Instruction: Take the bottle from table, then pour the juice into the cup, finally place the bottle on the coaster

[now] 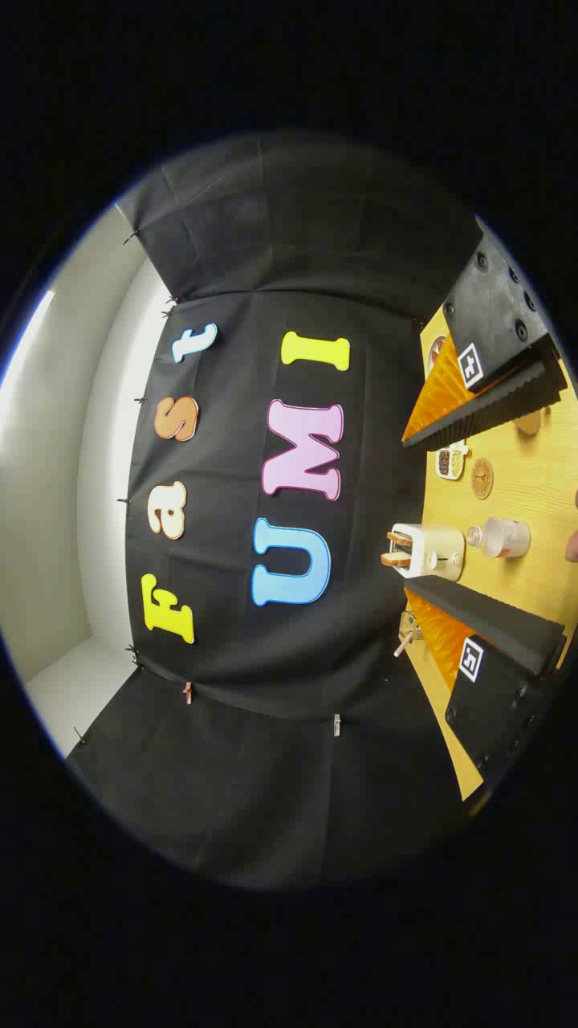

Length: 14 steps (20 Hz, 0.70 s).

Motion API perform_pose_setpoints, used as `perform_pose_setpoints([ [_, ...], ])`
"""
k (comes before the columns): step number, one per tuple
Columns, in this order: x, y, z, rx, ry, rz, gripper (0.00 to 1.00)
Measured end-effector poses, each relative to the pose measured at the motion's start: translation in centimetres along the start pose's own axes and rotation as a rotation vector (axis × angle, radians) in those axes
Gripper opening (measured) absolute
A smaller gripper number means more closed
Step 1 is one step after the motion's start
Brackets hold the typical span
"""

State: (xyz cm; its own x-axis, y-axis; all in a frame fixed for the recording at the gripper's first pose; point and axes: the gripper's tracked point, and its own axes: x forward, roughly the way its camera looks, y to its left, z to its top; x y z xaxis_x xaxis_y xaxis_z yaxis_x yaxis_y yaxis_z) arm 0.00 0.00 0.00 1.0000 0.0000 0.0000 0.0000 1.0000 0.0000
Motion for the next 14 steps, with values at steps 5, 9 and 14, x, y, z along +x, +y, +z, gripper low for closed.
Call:
perform_pose_setpoints([
  [5,0.5,0.4,-0.4,0.012,-0.003,-0.003,0.96],
  [9,0.8,0.8,-1.9,0.018,0.024,-0.011,0.96],
  [14,1.4,1.1,-2.4,0.038,0.026,-0.017,0.96],
])
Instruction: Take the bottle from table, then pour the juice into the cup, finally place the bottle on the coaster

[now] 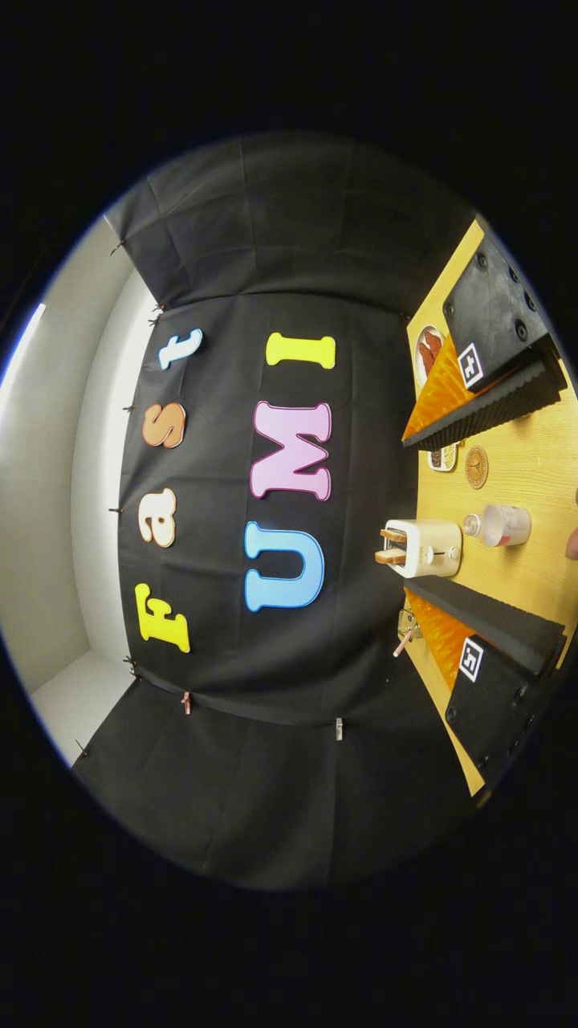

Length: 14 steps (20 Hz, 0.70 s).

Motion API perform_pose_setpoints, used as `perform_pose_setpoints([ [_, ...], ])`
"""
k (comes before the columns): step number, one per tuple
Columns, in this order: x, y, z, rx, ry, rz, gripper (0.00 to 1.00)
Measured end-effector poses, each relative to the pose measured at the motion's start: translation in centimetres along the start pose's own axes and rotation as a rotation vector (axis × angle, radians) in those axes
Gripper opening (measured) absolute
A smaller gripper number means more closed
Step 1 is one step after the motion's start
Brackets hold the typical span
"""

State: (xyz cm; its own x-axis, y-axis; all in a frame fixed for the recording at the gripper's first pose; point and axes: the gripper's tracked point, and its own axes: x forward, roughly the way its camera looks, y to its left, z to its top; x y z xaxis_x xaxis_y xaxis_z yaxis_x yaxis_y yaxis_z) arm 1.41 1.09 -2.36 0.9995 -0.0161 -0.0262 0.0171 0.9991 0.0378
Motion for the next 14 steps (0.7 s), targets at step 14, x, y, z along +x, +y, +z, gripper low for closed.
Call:
perform_pose_setpoints([
  [14,1.8,-0.5,-1.9,0.077,-0.046,-0.052,0.96],
])
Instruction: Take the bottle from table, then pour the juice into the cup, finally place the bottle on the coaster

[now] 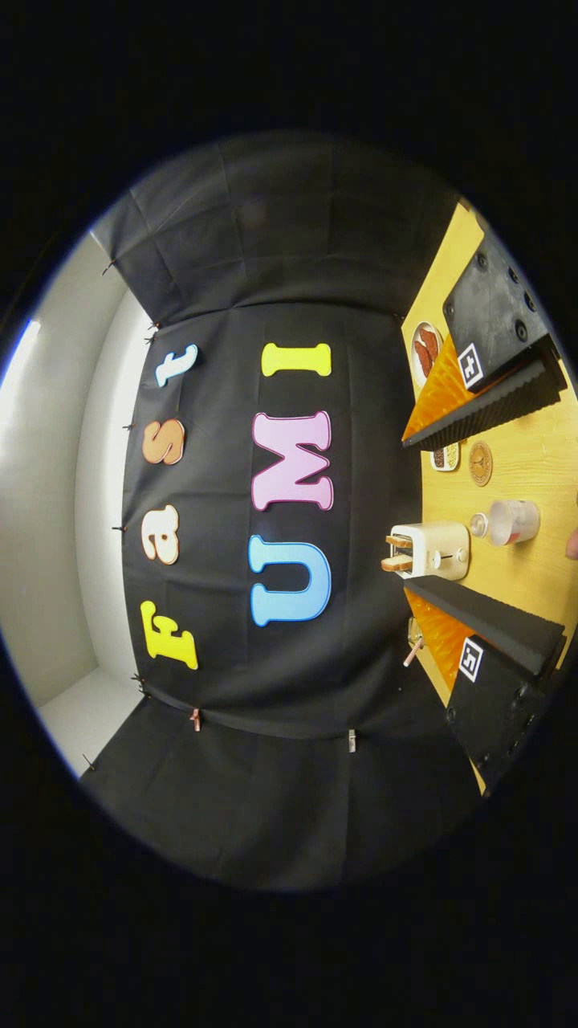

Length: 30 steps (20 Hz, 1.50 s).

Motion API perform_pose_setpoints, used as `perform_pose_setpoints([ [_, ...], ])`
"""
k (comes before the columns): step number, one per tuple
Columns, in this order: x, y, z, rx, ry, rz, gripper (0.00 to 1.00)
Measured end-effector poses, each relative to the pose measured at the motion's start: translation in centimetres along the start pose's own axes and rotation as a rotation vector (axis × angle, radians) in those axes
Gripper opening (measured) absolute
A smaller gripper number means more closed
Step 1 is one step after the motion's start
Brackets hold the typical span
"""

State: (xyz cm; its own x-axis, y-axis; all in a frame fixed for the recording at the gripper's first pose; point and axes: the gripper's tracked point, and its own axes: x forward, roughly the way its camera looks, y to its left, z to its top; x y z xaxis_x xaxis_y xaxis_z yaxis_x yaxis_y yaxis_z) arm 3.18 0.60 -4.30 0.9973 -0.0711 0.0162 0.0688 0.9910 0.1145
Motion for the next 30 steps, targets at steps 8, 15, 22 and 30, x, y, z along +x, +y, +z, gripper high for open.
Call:
perform_pose_setpoints([
  [8,1.5,-1.6,-7.7,0.005,0.048,-0.063,0.93],
  [15,3.5,0.2,-15.8,-0.009,0.127,-0.04,0.94],
  [22,6.0,0.6,-23.6,-0.054,0.23,-0.048,0.94],
  [30,8.2,-0.1,-24.7,-0.048,0.194,-0.084,0.95],
])
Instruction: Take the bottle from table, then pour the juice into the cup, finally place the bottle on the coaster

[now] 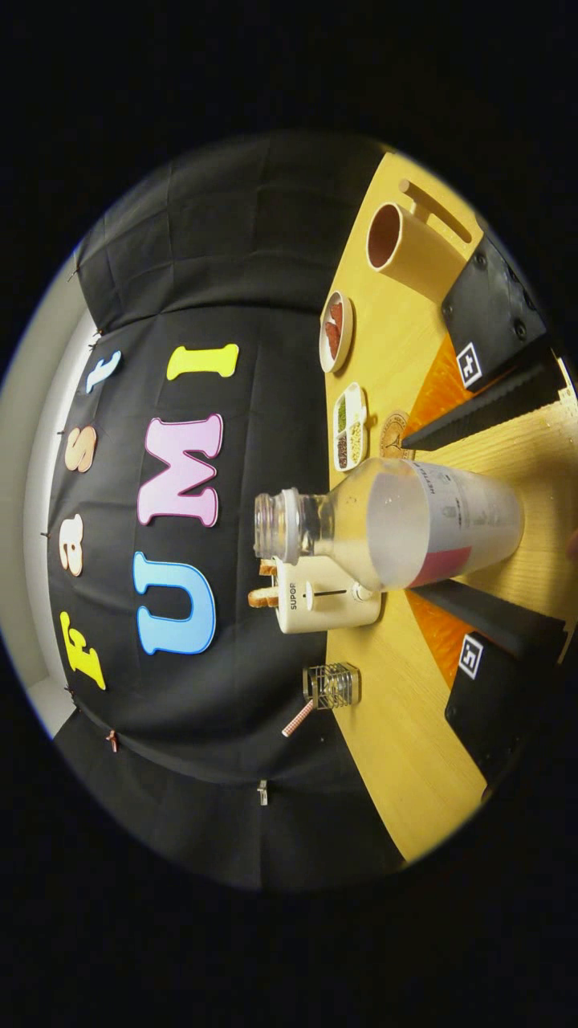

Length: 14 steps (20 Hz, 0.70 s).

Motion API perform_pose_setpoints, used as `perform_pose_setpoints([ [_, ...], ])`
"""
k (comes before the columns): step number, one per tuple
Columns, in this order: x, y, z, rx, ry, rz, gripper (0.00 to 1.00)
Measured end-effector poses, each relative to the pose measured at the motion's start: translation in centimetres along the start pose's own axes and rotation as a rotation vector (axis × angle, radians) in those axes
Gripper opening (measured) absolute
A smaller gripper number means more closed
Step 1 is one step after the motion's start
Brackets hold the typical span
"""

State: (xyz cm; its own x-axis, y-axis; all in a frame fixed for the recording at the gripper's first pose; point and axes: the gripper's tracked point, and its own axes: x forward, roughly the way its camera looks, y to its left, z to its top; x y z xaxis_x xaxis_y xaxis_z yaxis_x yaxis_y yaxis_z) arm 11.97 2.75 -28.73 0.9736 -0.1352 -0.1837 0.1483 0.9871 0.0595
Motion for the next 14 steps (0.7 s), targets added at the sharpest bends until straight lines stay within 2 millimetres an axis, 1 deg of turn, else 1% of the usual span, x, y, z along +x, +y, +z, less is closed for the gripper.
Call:
perform_pose_setpoints([
  [1,0.3,0.0,-0.1,0.011,0.004,0.007,0.9],
  [2,0.4,-0.1,-0.1,0.013,0.0,0.004,0.77],
  [4,0.0,-0.3,0.2,0.041,0.014,0.005,0.77],
  [8,-1.5,-1.0,3.0,0.079,0.026,-0.004,0.77],
  [11,-2.8,-1.7,5.1,0.061,0.049,-0.004,0.77],
  [14,-3.9,-2.2,7.2,0.089,0.055,0.017,0.77],
])
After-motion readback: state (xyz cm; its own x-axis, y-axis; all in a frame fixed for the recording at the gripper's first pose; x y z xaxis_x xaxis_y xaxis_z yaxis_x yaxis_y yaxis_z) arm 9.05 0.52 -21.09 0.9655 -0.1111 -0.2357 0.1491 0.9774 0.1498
